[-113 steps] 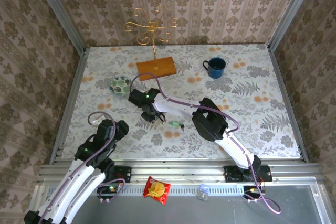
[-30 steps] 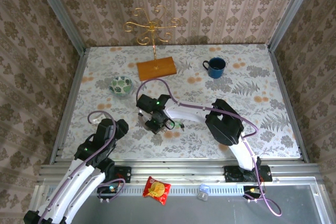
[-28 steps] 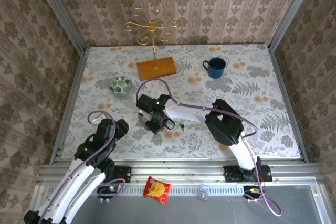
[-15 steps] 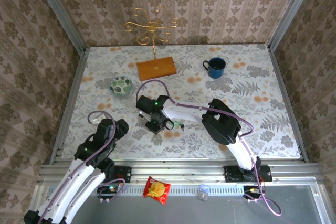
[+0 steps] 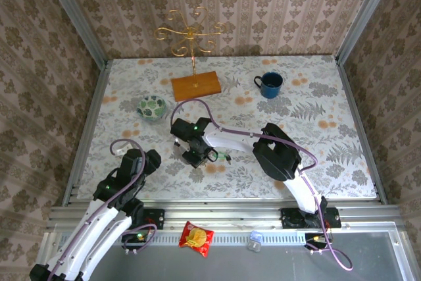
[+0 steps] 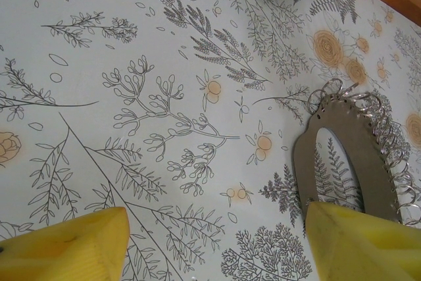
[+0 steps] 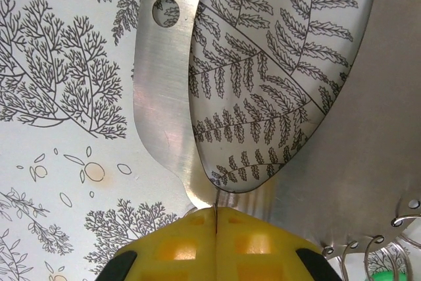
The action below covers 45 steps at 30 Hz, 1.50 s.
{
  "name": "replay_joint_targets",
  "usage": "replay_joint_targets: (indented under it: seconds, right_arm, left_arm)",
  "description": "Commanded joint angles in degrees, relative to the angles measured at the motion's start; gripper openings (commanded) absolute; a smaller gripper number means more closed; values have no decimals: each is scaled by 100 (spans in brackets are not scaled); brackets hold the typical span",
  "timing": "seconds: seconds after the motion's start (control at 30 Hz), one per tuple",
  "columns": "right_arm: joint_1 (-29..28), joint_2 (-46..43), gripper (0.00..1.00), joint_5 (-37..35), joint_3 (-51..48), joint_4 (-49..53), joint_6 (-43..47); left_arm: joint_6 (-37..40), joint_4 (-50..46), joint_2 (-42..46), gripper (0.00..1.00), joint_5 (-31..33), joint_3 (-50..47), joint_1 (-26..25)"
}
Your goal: Put the keys on the keyring
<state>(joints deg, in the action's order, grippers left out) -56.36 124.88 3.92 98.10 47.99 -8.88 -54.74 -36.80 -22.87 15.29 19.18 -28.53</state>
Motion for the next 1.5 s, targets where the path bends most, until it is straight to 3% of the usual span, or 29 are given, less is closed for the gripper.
replay_joint_targets:
  seconds: [0.0,0.2,0.47,0.7,0.97,1.13,1.27,1.47]
  right_arm:
    - [110,-396,0,197,15,-23,116]
    - [322,-1924,0,492,-1227,-1668,447]
    - [1090,-2925,0,1867,-2193,-3286,935]
    - [1522,-3406,0,3002,-2949,-4502,1723]
    - [1722,-3474,0,3520,-3261,-4722,1890]
    - [1832,-3584,0,3848,-3547,-5238,1867]
    - [1873,-3617,0,4119,-3588,-5302,2079]
    - [1870,-3703,0,4369,-3574,-5199,2311]
  left_arm:
    - [517,193,-30,71,25,221,-29]
    - [2352,1281,-175,67,-479,496,-29]
    - [5066,2952,-775,49,-1212,852,3]
    - [6710,3023,-2003,40,-2773,1931,208]
    - [7629,3453,-2829,33,-4314,1918,463]
    - [8112,4111,-2765,16,-5370,1232,470]
    - [8086,4468,-2664,15,-5837,854,463]
    - [7986,4763,-2703,17,-6050,593,428]
